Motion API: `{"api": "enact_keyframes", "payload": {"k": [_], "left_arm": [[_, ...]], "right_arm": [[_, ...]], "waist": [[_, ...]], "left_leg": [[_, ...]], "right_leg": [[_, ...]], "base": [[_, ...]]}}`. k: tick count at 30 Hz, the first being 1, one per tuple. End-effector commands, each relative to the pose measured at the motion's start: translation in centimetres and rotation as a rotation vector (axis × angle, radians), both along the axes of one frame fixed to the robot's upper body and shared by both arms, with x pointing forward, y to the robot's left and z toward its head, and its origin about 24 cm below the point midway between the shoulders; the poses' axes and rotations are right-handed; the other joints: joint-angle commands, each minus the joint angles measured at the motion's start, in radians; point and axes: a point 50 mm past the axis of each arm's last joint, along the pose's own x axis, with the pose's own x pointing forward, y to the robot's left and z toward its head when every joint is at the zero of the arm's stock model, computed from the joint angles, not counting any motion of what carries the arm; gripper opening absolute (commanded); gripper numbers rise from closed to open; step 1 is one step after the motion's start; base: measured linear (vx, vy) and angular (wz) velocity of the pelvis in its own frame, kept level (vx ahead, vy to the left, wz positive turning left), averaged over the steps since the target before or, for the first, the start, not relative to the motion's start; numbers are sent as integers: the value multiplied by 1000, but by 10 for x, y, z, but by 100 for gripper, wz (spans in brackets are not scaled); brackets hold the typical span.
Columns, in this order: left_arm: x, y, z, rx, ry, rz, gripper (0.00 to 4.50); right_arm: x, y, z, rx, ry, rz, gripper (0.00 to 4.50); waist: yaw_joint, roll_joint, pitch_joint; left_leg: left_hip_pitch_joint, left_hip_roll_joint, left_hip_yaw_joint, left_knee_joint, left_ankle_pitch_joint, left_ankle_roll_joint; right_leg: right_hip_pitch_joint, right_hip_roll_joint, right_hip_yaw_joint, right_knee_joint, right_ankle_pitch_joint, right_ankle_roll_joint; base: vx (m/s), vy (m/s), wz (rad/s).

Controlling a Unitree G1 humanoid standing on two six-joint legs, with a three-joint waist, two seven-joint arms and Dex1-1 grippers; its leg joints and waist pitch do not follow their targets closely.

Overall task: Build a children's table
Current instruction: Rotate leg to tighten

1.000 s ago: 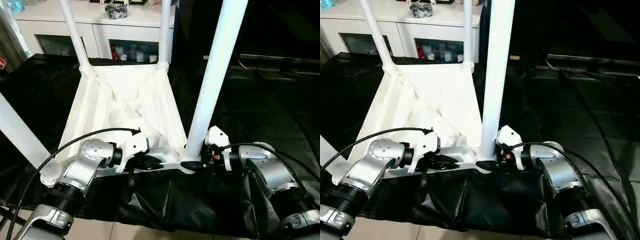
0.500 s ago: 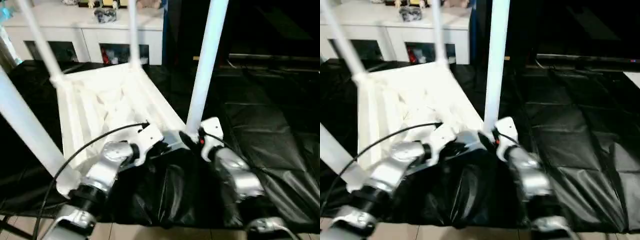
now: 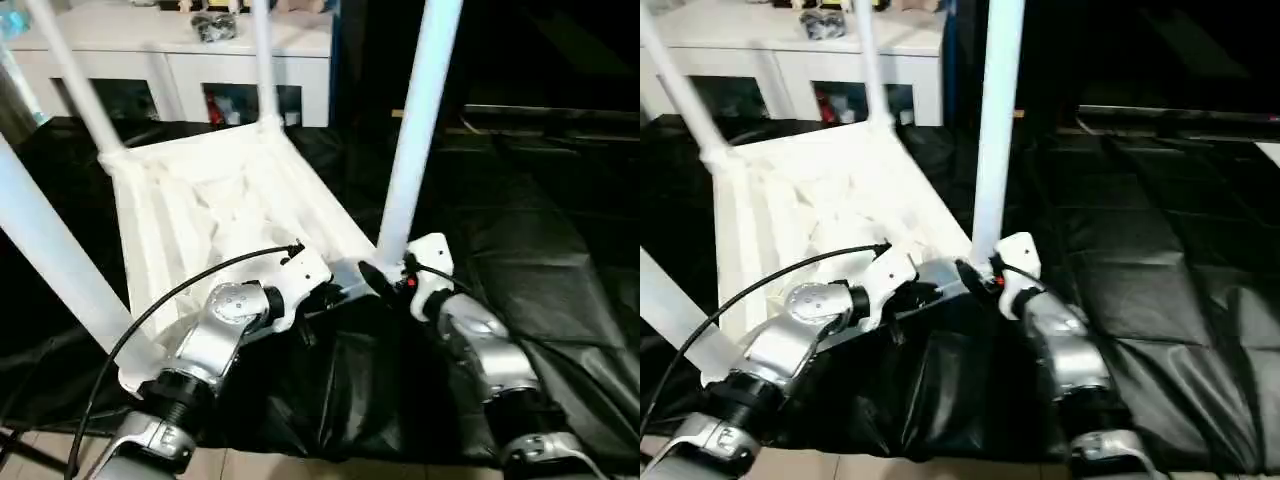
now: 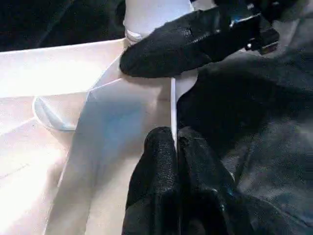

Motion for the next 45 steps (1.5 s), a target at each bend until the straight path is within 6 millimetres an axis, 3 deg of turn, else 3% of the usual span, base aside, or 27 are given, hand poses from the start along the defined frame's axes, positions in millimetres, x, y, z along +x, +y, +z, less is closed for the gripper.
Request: {"api": "enact_keyframes", "payload": {"k": [1,9,16,21,29,33,36,38,40,42,45], "left_arm": [[-5,-10,7,-82,-22,-76,0],[-6,7,7,-42,8,-160,0],[-12,16,7,-19,62,-260,0],[-15,25,7,9,89,-314,0],[-12,30,8,30,72,-296,0],[-6,25,7,26,39,-220,0],[7,12,10,-9,-22,-61,0],[10,8,10,-22,-29,-31,0],[13,-4,11,-35,-34,17,0],[16,-14,10,-43,-36,62,0],[18,-29,10,-58,-37,127,0]], "right_arm": [[-6,5,1,-5,11,109,407],[-20,-17,9,-66,64,389,421],[-25,-25,16,-83,96,506,346],[-30,-26,16,-100,126,573,302],[-33,-22,14,-90,139,587,272],[-29,-15,7,-60,135,479,272],[-17,-1,-6,-42,118,235,272],[-15,4,-9,-35,118,175,272],[-9,17,-15,-16,122,25,272],[-5,30,-16,-2,115,-50,272],[0,54,-12,17,88,-104,272]], "waist": [[-2,-11,-51],[5,-13,-50],[12,-16,-52],[18,-15,-51],[18,-19,-53],[16,-20,-49],[10,-19,-44],[2,-23,-44],[-10,-21,-42],[-17,-20,-43],[-20,-18,-44]], "left_leg": [[-11,-18,28,-55,-240,82],[-13,-16,26,-55,-251,87],[-13,-14,27,-52,-211,94],[-12,-13,28,-52,-207,90],[-13,-13,27,-52,-194,83],[-13,-15,28,-54,-213,74],[-10,-17,25,-59,-260,38],[-13,-20,20,-63,-284,18],[-9,-23,20,-61,-314,15],[-16,-24,16,-65,-308,7],[-10,-25,18,-61,-315,15]], "right_leg": [[64,-10,16,-73,-239,-198],[66,-11,15,-74,-276,-186],[68,-12,14,-66,-221,-211],[69,-12,14,-64,-226,-210],[70,-13,15,-62,-216,-207],[67,-13,15,-68,-262,-193],[61,-14,13,-79,-378,-151],[64,-15,10,-84,-440,-119],[54,-14,10,-93,-496,-92],[58,-15,8,-94,-507,-79],[52,-11,9,-95,-479,-90]], "base": [[0,0,0],[0,0,0],[0,0,0],[0,0,0],[0,0,0],[0,0,0],[0,0,0],[0,0,0],[0,0,0],[0,0,0],[0,0,0]]}}
